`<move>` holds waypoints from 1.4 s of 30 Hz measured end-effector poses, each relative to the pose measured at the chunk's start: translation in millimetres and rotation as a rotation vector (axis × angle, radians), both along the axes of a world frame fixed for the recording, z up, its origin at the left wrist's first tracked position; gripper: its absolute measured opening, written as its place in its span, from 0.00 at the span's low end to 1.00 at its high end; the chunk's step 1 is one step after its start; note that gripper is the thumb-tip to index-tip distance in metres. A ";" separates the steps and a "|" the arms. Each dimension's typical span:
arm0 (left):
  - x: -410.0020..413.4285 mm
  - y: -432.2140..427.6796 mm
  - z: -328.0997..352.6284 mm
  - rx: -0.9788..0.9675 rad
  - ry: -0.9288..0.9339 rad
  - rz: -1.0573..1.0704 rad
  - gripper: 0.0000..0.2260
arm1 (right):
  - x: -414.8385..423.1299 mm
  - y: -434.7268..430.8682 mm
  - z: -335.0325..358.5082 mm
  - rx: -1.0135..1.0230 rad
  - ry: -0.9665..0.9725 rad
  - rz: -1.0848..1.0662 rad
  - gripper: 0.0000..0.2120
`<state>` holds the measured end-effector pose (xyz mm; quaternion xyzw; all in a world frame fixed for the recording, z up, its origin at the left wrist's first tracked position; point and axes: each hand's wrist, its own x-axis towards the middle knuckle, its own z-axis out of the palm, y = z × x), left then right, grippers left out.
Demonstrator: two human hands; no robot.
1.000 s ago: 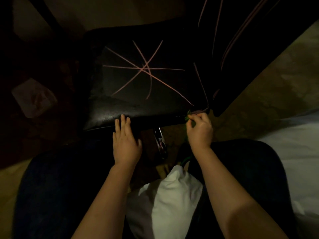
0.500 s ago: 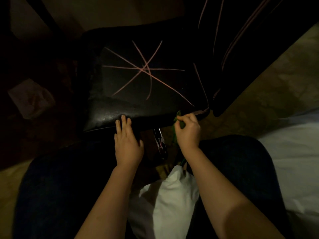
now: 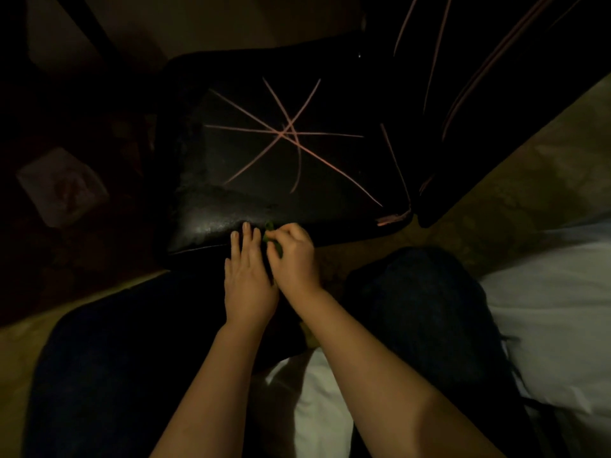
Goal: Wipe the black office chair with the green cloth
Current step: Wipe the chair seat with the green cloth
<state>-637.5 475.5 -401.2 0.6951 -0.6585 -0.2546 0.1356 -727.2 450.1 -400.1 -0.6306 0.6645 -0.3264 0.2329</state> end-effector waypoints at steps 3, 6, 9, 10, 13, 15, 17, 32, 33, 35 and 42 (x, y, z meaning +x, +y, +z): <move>2.1 0.2 -1.1 -0.006 0.012 -0.002 0.31 | 4.1 2.3 5.9 -0.149 0.020 -0.036 0.10; 1.3 0.2 -1.5 -0.020 0.012 0.000 0.32 | -0.3 0.9 6.4 -0.281 0.086 -0.069 0.11; -0.7 -0.5 -0.8 -0.021 0.015 0.014 0.33 | -6.8 2.8 1.7 -0.199 0.246 -0.025 0.13; -0.7 -0.8 -0.4 -0.022 0.013 0.015 0.33 | -8.8 4.9 0.2 -0.167 0.306 -0.005 0.14; 1.5 -1.2 0.1 -0.023 -0.022 0.002 0.34 | -20.7 4.4 -3.6 -0.186 0.316 0.051 0.13; 2.3 -0.5 0.2 -0.020 -0.046 -0.009 0.35 | -33.8 3.4 -4.5 -0.220 0.301 0.033 0.12; 1.0 0.4 0.7 -0.019 -0.069 -0.011 0.36 | -49.3 4.8 -5.8 -0.207 0.313 -0.004 0.12; -0.6 3.1 0.4 -0.012 -0.098 -0.020 0.38 | -135.9 19.2 -11.1 -0.096 0.384 -0.331 0.14; -1.2 3.2 0.4 -0.013 -0.095 -0.019 0.38 | -136.9 18.6 -9.9 -0.085 0.372 -0.350 0.14; -2.7 3.2 0.2 -0.015 -0.086 -0.011 0.38 | -134.8 17.4 -8.6 -0.061 0.350 -0.381 0.14; -8.8 3.6 1.5 -0.010 -0.064 0.023 0.38 | -104.8 15.4 -6.5 -0.084 0.277 -0.332 0.12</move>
